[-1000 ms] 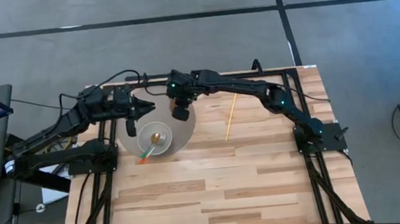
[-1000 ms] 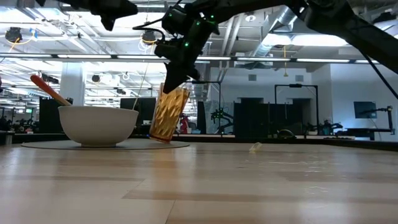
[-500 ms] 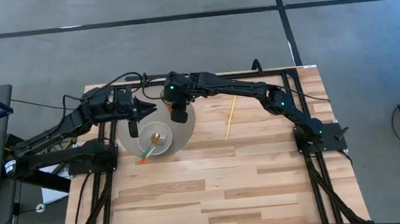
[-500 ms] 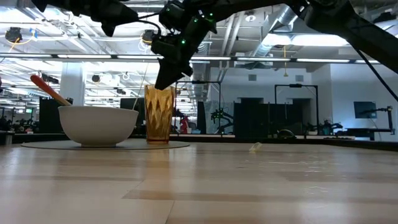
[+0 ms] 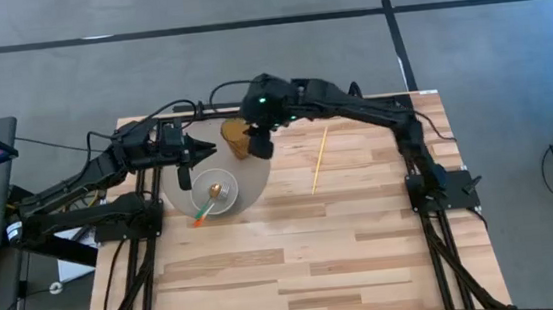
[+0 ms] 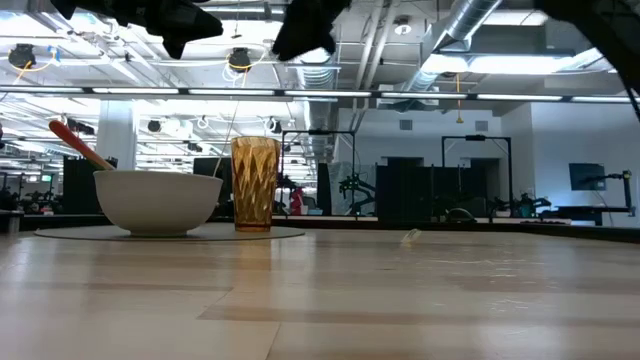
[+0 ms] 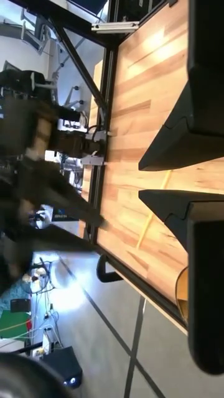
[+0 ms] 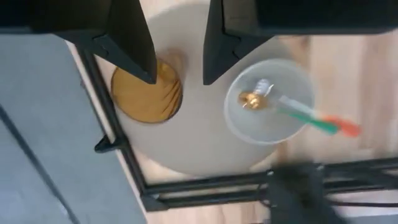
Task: Pick & Place Utensil
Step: Put the yellow straw into the brown cup on the gray mat
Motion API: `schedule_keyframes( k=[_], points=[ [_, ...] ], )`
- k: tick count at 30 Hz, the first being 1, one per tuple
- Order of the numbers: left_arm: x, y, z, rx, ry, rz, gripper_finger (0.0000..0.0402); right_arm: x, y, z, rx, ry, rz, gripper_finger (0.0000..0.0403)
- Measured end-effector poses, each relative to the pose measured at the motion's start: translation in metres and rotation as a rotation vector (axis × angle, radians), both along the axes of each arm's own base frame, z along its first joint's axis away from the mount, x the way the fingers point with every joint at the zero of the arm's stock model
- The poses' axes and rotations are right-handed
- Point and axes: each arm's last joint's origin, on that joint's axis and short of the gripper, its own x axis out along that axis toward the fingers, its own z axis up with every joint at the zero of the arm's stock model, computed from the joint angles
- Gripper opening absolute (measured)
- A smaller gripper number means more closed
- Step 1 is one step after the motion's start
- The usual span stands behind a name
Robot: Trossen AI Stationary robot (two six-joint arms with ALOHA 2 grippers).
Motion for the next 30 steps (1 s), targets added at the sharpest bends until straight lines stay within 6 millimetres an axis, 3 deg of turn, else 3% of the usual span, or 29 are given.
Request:
schedule_keyframes(
  k=[4, 7, 12, 16, 23, 26, 30],
  points=[
    [0.0, 0.0, 0.0, -0.001, 0.0, 0.0, 0.0061, -0.028, 0.017, 0.02, 0.061, 0.063, -0.021, 0.012],
    [0.0, 0.0, 0.0, -0.001, 0.001, 0.0, 0.0061, -0.041, 0.027, 0.022, 0.141, 0.139, -0.078, 0.0118],
    [0.0, 0.0, -0.002, -0.009, 0.016, 0.0, 0.0061, -0.047, 0.035, 0.002, 0.084, 0.294, -0.261, 0.0118],
    [-0.001, 0.0, -0.004, -0.017, 0.034, 0.0, 0.0061, -0.051, 0.033, -0.03, 0.024, 0.434, -0.431, 0.0118],
    [-0.001, 0.0, -0.004, -0.016, 0.034, 0.0, 0.0061, -0.062, 0.026, -0.077, 0.04, 0.648, -0.565, 0.0118],
    [-0.001, 0.0, -0.004, -0.014, 0.034, -0.001, 0.0061, -0.071, 0.022, -0.082, 0.03, 0.693, -0.592, 0.0118],
    [-0.001, 0.0, -0.004, -0.013, 0.034, -0.001, 0.0061, -0.09, 0.024, -0.065, 0.041, 0.665, -0.65, 0.0118]
  ],
)
